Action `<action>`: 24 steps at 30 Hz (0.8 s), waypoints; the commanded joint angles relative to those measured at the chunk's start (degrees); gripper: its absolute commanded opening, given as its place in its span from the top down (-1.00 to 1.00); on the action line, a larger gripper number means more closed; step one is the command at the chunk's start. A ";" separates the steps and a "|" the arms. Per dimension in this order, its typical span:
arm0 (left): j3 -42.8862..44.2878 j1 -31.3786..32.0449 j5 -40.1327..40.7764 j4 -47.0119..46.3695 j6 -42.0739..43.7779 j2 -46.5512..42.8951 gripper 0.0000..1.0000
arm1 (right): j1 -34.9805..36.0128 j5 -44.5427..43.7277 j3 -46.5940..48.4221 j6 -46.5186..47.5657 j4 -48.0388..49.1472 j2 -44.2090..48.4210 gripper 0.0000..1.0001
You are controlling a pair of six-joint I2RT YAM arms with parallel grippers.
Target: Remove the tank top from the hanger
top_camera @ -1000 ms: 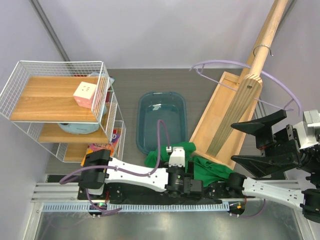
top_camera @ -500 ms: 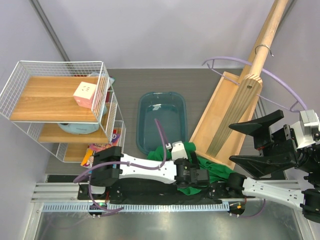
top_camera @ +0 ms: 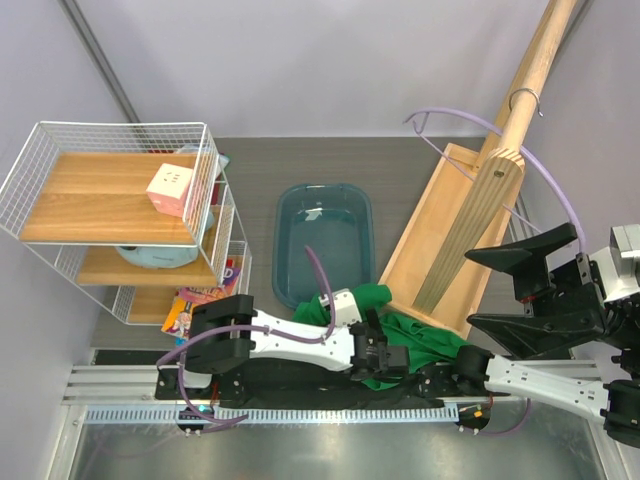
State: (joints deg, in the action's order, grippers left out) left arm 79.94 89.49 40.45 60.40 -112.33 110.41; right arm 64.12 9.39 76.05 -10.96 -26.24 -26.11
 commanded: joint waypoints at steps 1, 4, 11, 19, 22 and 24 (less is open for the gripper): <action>-2.25 -1.08 3.84 -7.56 -2.99 -2.92 -0.99 | -0.13 0.19 -0.38 -0.73 2.77 -0.35 -0.99; -1.46 -1.08 4.90 -8.19 -1.75 -2.04 -0.95 | -0.13 0.54 -0.46 -0.82 3.12 -0.78 -0.99; -5.49 -1.08 5.26 -12.40 -3.42 -1.60 -0.45 | -0.13 0.46 -1.34 -1.17 3.65 -0.35 -0.99; -7.43 -1.08 6.22 -13.29 -2.46 -2.57 0.37 | -0.13 0.54 -1.34 -1.26 3.92 -0.26 -0.99; -7.70 -0.81 8.06 -13.03 0.52 -4.32 0.84 | -0.13 0.54 -1.43 -1.26 3.92 -0.35 -0.99; -7.43 -0.29 10.77 -10.67 0.80 -5.37 1.00 | -0.22 0.46 -1.43 -1.17 4.00 -0.26 -0.99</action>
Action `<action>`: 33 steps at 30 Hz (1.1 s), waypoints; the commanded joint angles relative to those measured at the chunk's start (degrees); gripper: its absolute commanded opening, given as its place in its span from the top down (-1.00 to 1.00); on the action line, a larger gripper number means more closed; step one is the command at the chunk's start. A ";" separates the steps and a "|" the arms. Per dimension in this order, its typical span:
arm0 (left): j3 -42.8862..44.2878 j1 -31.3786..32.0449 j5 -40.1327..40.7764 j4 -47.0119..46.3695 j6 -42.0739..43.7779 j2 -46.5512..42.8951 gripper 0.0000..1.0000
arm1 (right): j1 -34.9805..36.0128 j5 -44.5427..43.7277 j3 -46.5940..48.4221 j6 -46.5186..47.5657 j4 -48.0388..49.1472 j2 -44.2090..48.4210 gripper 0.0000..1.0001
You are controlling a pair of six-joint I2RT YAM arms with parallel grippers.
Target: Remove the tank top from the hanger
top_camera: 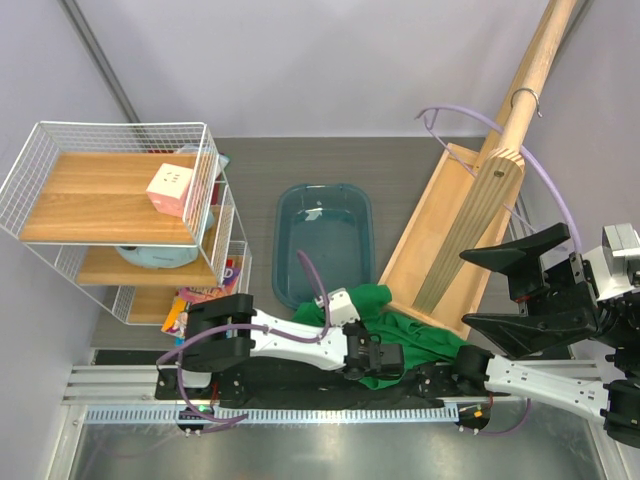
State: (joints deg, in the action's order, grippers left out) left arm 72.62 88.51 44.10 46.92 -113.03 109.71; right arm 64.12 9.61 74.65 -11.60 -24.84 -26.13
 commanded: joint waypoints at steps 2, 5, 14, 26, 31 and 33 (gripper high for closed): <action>0.68 1.58 8.46 5.71 3.42 -6.17 1.00 | -0.13 -0.81 -0.21 -0.27 2.52 0.20 -0.99; 2.87 2.54 11.00 8.45 7.97 -8.18 1.00 | -0.13 -1.61 -0.38 0.08 2.87 0.90 -0.99; -1.23 4.57 11.37 -5.22 33.74 -22.49 1.00 | -0.13 -2.13 -0.38 0.43 2.43 0.29 -0.99; -8.20 3.95 7.59 -18.01 58.62 -43.44 1.00 | -0.13 -2.31 -1.26 0.70 3.57 0.11 -0.99; -3.64 -0.43 5.39 -12.73 66.34 -45.37 1.00 | -0.13 -2.14 -1.09 0.35 3.92 -0.50 -0.99; -2.75 -3.95 2.68 -11.94 68.37 -46.07 1.00 | -0.13 -2.14 -0.91 0.17 3.83 -0.68 -0.99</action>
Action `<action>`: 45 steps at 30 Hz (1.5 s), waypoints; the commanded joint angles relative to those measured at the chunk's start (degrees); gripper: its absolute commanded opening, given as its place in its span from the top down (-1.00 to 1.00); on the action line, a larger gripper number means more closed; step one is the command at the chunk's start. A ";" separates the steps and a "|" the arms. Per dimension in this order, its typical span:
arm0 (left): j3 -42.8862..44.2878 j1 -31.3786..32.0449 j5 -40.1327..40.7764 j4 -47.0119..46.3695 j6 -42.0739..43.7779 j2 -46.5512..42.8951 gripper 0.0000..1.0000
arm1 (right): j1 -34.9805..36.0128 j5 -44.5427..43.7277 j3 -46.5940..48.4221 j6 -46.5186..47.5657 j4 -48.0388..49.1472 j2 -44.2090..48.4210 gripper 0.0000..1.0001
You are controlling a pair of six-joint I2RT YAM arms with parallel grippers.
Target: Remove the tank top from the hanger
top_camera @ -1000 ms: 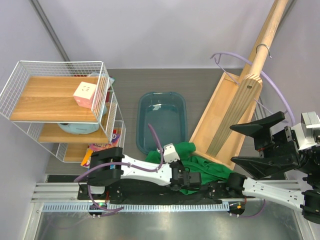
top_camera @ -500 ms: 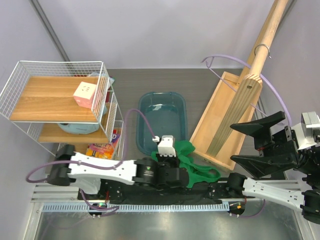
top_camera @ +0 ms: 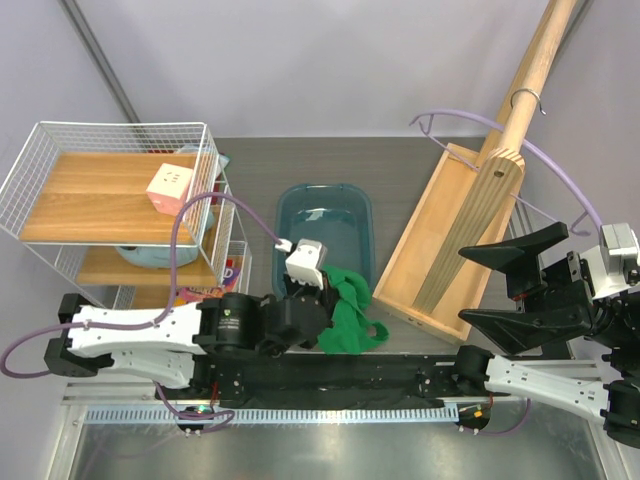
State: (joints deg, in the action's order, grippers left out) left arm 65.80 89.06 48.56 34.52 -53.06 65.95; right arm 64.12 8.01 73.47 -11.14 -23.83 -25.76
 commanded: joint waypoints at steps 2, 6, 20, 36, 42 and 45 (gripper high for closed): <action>5.65 -9.13 -5.03 0.46 12.00 -3.55 1.00 | -0.13 -0.54 0.27 -0.46 2.83 -1.14 -0.99; 11.61 -15.13 -10.04 1.42 16.84 -3.82 1.00 | -0.13 -0.80 0.18 -0.55 2.92 -0.96 -0.99; 24.11 -35.35 -35.29 2.56 24.31 7.69 1.00 | -0.13 -1.07 -0.79 -1.17 3.36 0.36 -0.99; 12.96 -36.23 -39.67 -2.70 26.69 18.07 1.00 | -0.13 -1.51 -1.58 -1.61 2.83 1.76 -0.99; 9.17 -37.03 -41.97 -5.78 24.67 19.21 0.84 | -0.13 -1.86 -2.45 -2.05 2.92 2.03 -0.99; 7.77 -37.02 -38.80 -5.43 24.41 18.25 0.52 | -0.13 -3.87 -2.28 -1.78 2.48 2.12 -0.99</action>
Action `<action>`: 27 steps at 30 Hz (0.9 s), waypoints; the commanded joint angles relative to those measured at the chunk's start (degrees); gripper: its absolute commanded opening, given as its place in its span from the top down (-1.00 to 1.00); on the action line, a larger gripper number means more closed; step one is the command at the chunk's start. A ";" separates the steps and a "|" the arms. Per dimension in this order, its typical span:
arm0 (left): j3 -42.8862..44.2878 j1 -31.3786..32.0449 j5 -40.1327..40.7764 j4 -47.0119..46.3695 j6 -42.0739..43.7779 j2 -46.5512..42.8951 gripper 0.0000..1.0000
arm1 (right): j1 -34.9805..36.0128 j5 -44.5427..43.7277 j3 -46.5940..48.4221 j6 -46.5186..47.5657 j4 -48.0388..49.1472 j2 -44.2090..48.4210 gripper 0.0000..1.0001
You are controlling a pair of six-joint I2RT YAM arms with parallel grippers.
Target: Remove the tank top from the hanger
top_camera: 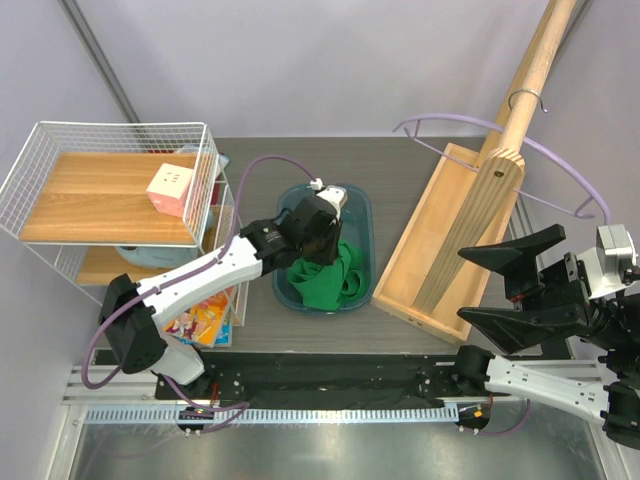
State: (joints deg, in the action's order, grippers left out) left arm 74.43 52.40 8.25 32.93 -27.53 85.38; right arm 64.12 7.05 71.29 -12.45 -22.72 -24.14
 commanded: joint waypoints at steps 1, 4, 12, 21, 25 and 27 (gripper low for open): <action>-1.30 -0.46 2.03 -3.57 -1.38 -1.45 0.44 | -0.13 -3.27 0.25 -0.65 0.93 0.41 -0.99; -2.62 -0.37 2.91 -3.66 -2.44 -2.68 0.12 | -0.13 -3.97 0.96 -1.17 -1.18 0.41 -0.99; -1.75 -0.02 -0.34 -1.91 -3.23 -6.54 -0.82 | -0.13 -5.29 -3.08 -2.40 -0.84 2.78 -0.99; -0.43 0.42 -3.59 0.73 -4.02 -16.64 -1.00 | -0.13 -1.34 -8.34 -4.86 6.00 1.99 -0.99; -1.57 0.51 -10.25 0.74 -5.08 -22.53 -1.00 | -0.13 2.61 -11.08 -7.41 11.38 0.94 -0.99; -2.53 0.51 -12.72 -0.75 -5.43 -27.08 -1.00 | -0.13 3.49 -11.69 -8.03 12.26 -0.63 -0.99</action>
State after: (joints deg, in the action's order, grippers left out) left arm 71.88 52.53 2.81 33.89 -31.62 65.65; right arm 64.12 6.79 60.62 -17.63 -18.09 -21.74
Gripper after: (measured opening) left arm 0.996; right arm 0.996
